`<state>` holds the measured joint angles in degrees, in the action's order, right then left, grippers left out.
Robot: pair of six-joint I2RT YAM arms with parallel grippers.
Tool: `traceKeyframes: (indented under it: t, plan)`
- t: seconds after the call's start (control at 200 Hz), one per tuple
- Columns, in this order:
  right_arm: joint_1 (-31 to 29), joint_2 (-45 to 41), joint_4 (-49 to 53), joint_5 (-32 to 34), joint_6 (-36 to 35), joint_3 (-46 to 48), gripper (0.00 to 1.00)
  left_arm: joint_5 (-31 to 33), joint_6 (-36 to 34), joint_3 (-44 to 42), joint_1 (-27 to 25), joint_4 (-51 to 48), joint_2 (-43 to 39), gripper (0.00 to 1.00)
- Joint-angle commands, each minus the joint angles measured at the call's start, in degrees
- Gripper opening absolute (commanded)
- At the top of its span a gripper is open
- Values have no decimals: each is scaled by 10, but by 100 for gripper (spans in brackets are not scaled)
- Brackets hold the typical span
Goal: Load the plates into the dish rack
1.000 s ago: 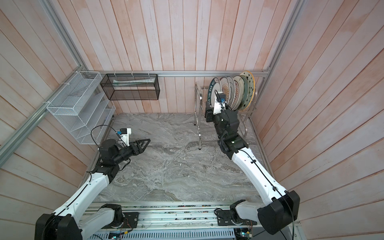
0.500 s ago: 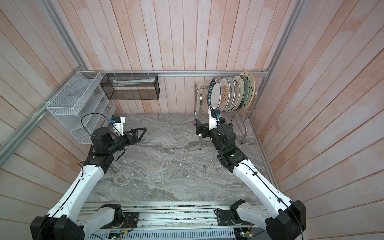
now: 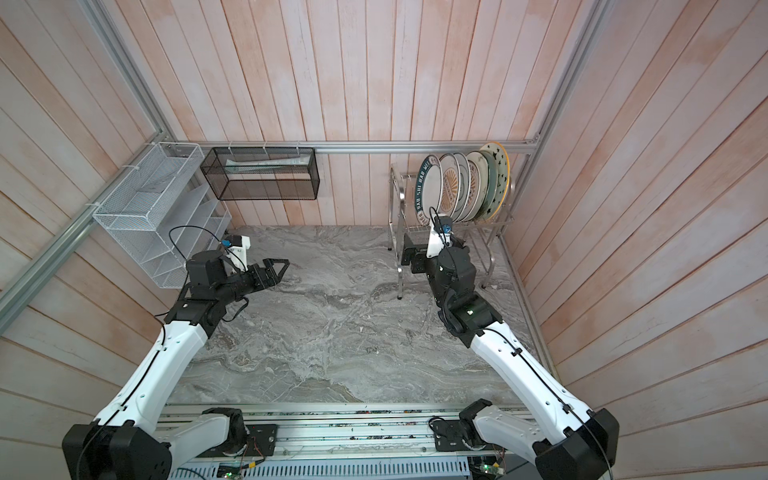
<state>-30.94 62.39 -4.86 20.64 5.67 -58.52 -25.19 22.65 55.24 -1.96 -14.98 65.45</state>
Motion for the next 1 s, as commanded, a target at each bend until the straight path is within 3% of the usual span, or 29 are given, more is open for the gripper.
traceKeyframes:
  t: [0.0, 0.145, 0.245, 0.33, 0.39, 0.57, 0.99]
  plan:
    - [-2, -21, -16, 18, -12, 33, 98, 64, -61, -20, 20, 51, -12, 100]
    - [10, -34, -10, 10, -8, 46, 98, 122, -99, -132, 52, 185, -71, 100]
    - [26, -27, 18, -14, -3, 34, 98, 117, -165, -260, 61, 371, -121, 100]
    - [38, -27, 18, -24, 12, 41, 98, 198, -150, -353, 71, 489, -148, 100]
    - [42, -29, 6, -29, 18, 49, 98, 212, -136, -385, 92, 522, -148, 100]
    - [43, -21, -16, -22, 15, 59, 98, 201, -125, -424, 125, 575, -86, 100]
    - [47, -19, -61, -29, 10, 87, 98, 102, -147, -416, 127, 738, 116, 100]
